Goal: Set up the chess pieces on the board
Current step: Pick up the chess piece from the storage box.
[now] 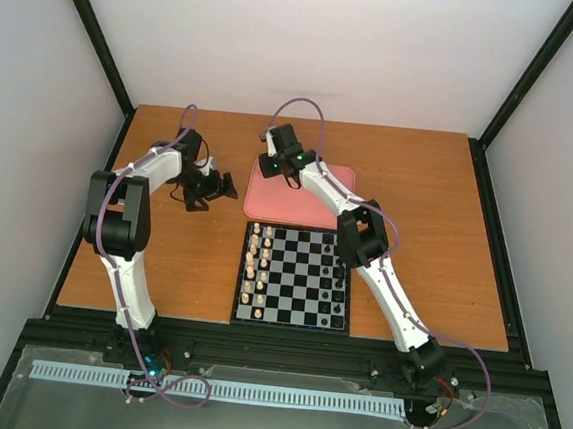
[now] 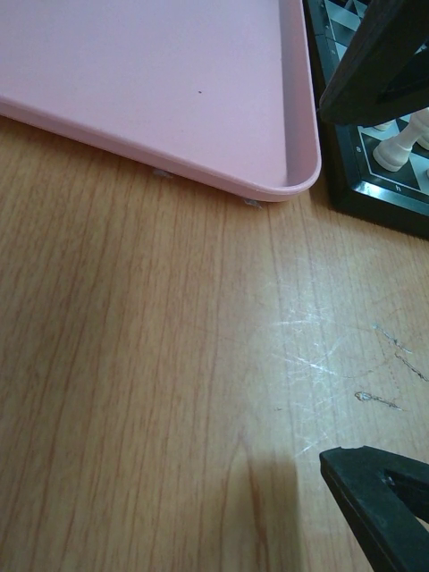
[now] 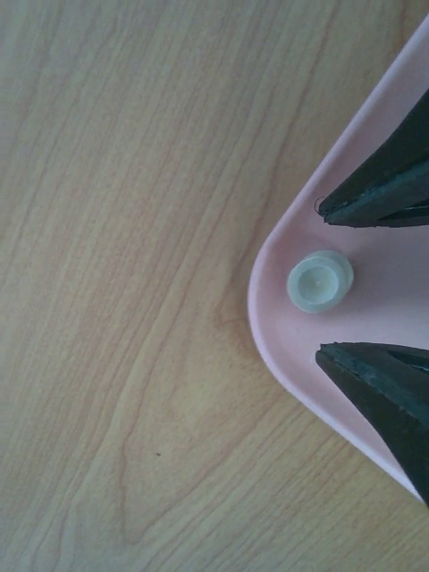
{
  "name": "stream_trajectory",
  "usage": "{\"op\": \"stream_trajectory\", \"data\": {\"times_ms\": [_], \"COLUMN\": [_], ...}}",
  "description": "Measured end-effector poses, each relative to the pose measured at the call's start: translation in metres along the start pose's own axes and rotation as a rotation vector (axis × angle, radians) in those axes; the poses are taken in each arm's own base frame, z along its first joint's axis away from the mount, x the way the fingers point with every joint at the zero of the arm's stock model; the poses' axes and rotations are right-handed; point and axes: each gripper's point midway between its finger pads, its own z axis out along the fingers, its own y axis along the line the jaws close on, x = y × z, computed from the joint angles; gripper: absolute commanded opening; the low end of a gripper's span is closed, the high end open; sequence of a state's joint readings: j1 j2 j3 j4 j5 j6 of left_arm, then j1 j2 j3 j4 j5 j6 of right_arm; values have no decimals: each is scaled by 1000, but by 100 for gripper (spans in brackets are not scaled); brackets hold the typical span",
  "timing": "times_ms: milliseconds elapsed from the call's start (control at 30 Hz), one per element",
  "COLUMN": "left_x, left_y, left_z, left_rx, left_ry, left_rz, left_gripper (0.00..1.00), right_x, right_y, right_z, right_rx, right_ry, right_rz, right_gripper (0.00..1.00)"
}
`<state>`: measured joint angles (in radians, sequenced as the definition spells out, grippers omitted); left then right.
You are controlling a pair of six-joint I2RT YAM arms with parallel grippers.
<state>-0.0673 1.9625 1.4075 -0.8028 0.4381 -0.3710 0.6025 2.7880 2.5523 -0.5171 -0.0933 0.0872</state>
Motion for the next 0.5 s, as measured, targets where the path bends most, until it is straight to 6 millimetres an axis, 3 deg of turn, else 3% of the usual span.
{"op": "stream_trajectory", "data": {"times_ms": [500], "left_x": [1], "left_y": [2], "left_z": [3], "left_rx": [-2], "left_ry": [8], "left_rz": [-4], "left_gripper": [100], "right_x": [-21], "right_y": [2], "right_z": [-3], "right_rx": [-3], "right_ry": [-78], "right_rz": [5], "right_gripper": [24]}}
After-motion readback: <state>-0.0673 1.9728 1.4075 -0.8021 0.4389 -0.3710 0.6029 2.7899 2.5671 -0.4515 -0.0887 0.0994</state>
